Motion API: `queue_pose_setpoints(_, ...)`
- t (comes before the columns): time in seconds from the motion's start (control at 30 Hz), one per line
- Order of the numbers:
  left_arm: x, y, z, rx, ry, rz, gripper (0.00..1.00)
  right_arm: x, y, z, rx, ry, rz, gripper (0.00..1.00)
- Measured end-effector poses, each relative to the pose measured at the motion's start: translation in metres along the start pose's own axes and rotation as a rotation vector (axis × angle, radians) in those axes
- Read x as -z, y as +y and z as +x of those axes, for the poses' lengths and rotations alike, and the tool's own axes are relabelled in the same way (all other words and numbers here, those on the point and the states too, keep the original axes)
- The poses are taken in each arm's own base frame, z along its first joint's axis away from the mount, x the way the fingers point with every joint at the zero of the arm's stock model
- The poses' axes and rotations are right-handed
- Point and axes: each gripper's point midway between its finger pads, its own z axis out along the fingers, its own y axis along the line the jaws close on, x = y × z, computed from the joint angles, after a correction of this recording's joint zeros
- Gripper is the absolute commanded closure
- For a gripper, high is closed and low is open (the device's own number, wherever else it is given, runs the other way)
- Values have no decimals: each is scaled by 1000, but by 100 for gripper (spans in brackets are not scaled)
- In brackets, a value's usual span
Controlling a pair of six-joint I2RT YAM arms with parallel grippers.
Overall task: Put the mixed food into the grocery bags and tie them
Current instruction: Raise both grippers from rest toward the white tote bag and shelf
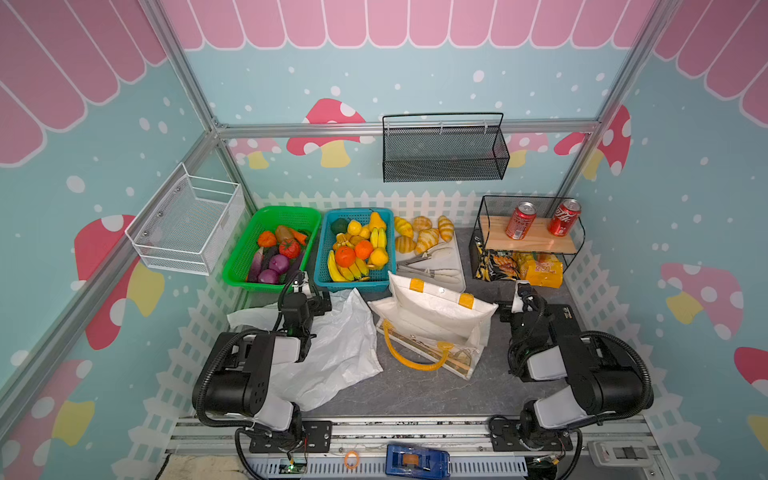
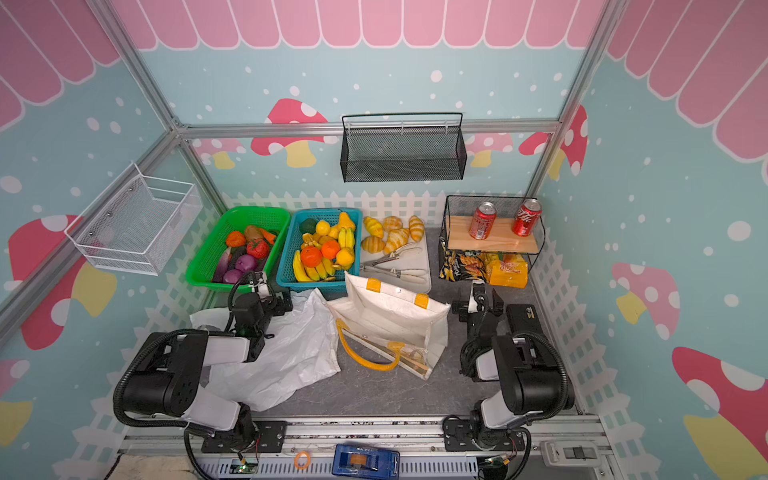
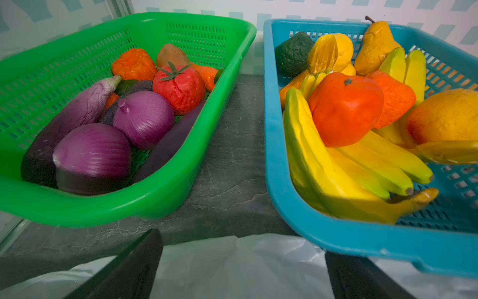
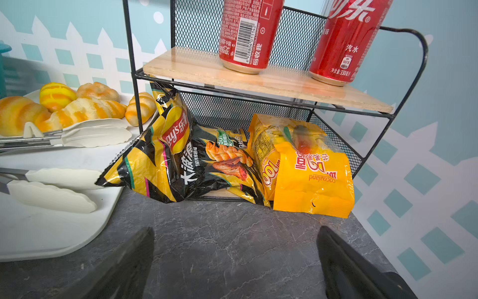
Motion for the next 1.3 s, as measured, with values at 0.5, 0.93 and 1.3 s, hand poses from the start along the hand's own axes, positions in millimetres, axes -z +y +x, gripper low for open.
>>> queue_pose_setpoints(0.5, 0, 0, 0, 1, 0, 0, 0, 0, 0, 0, 0, 0, 0, 0)
queue_pose_setpoints(0.93, 0, 3, -2, 2, -8, -16, 0, 0, 0, 0, 0, 0, 0, 1)
queue_pose_setpoints(1.3, 31, 23, -53, 90, -111, -120, 0, 29, -37, -68, -110, -161, 149, 1)
